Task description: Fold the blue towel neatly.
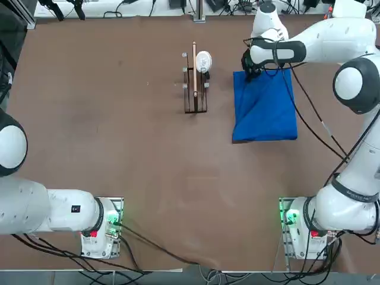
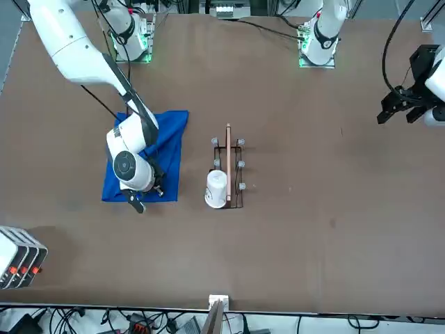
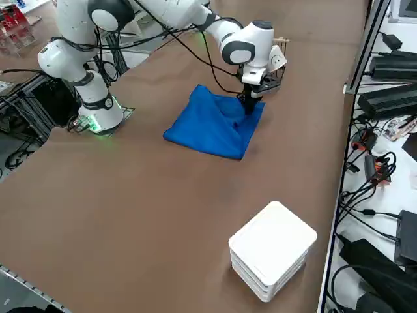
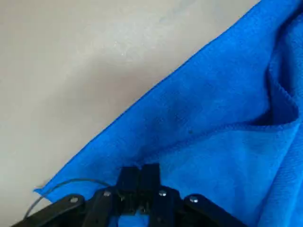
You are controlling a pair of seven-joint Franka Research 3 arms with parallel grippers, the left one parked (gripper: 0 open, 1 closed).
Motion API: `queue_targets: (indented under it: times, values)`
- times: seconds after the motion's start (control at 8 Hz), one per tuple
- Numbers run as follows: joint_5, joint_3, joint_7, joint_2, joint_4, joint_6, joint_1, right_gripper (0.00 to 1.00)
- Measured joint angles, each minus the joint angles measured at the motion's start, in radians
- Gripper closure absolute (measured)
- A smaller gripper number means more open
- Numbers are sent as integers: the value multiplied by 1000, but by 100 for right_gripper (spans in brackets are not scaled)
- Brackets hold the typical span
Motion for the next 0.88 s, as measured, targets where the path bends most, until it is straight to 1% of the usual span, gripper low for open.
queue_targets:
  times: [0.62,0.88]
  values:
    - [0,43,0,-4,68,6,3,99]
    - [-1,51,-18,-4,90,7,12,99]
